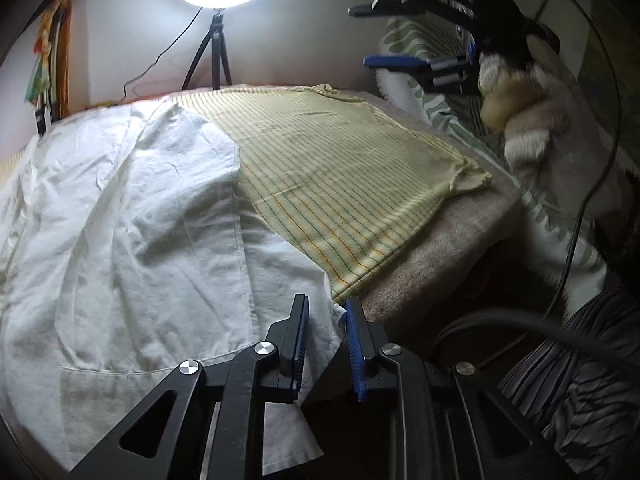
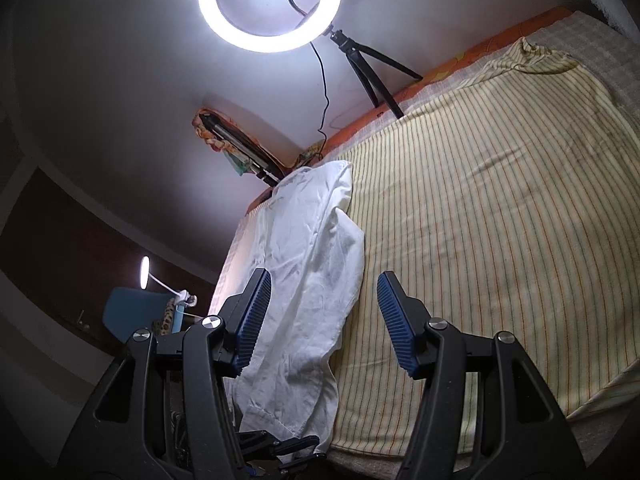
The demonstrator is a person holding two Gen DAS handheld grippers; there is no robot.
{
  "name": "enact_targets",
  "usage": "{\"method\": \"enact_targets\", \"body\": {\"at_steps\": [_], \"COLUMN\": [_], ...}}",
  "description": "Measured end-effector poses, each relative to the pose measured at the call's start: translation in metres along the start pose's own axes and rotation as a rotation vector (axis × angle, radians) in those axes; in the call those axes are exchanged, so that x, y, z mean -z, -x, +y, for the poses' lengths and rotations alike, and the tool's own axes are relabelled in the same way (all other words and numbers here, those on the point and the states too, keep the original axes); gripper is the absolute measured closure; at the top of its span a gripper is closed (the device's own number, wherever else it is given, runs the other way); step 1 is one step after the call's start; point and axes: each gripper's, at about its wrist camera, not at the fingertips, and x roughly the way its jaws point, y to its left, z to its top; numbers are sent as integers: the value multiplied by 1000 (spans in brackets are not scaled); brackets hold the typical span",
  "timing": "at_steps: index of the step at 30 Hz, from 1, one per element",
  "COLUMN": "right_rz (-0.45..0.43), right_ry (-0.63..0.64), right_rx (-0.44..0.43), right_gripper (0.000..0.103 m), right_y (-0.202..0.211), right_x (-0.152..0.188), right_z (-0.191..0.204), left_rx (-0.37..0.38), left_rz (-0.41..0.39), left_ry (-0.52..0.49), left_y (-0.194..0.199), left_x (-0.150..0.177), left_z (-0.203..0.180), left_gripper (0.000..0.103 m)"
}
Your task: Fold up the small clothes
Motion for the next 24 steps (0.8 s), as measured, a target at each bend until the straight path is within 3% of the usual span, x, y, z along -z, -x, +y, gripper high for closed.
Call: {"method": "enact_targets", "body": {"at_steps": [3, 6, 9, 13, 16, 24], "right_rz": [-28, -22, 15, 96, 153, 291], "right_ry": [-20, -42, -65, -58, -41, 3], "right_rx": [-7, -1, -3, -5, 33, 103], "right_gripper": [45, 44, 44, 43, 36, 36], "right_y": [9, 6, -11, -54, -93, -189], "right_x": [-4, -5, -3, 1, 0, -2], "right_z": [-3, -9, -15, -14, -13, -9], "left_rx": [-20, -23, 10, 55, 61, 21], "left_rz": [5, -1, -33, -101, -149, -161], "left_ry": [-23, -5, 43, 148, 227, 278], "left_y": [-1, -1, 7, 39, 64, 76], "left_x": [2, 0, -2, -5, -2, 10], "left_z": [-2, 0, 6, 22, 37, 54], "left_gripper": [86, 98, 100, 101, 102, 103]}}
